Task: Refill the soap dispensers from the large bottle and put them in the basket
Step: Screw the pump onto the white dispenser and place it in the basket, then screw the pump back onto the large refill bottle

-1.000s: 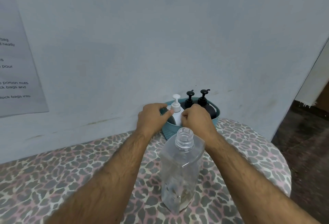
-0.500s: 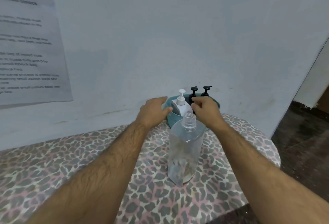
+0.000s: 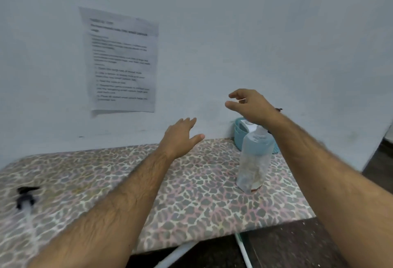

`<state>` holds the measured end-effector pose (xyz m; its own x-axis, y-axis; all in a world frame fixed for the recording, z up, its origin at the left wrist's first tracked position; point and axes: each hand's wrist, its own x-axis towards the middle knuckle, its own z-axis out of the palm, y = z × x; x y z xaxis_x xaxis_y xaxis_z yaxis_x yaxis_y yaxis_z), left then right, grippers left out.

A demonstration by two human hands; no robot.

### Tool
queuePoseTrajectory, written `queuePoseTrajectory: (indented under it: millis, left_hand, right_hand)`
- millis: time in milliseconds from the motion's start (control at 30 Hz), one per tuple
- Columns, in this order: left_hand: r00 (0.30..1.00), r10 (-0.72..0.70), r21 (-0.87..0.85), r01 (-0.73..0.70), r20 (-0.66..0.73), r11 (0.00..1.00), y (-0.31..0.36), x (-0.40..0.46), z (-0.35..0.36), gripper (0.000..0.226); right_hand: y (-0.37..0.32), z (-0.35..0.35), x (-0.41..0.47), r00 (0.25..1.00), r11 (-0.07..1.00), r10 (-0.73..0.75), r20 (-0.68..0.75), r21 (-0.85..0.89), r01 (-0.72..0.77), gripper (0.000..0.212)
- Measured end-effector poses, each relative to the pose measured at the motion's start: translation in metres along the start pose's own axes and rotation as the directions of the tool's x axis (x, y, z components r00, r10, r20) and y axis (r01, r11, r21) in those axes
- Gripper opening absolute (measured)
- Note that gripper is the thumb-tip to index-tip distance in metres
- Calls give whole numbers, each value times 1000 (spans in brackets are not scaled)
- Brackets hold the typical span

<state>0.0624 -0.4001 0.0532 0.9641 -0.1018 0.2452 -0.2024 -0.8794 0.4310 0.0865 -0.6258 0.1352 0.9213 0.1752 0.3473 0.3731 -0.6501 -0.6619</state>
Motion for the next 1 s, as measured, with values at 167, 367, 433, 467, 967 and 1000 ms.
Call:
queuePoseTrajectory:
  millis: [167, 367, 433, 467, 967, 1000]
  left_hand:
    - [997, -59, -4, 59, -42, 998, -30, -52, -21, 72]
    - [986, -146, -47, 142, -82, 989, -69, -116, -34, 70]
    - [978, -181, -60, 176, -101, 983, -82, -135, -35, 69]
    - [974, -198, -79, 190, -108, 979, -87, -142, -33, 68]
    - [994, -104, -447, 84, -21, 891, 14, -143, 76, 61]
    - [996, -93, -461, 77, -11, 884, 25, -137, 80, 63]
  right_hand:
    - [-37, 52, -27, 995, 998, -45, 85, -31, 48, 45]
    - [-58, 127, -73, 977, 995, -95, 191, 0, 97, 45]
    - [-62, 146, -90, 977, 995, -101, 185, 32, 97, 44]
    - [-62, 152, -98, 982, 994, -96, 161, 58, 88, 43]
    - [43, 127, -185, 940, 964, 166, -298, 251, -91, 10]
    - [49, 117, -186, 904, 960, 189, -384, 267, -87, 10]
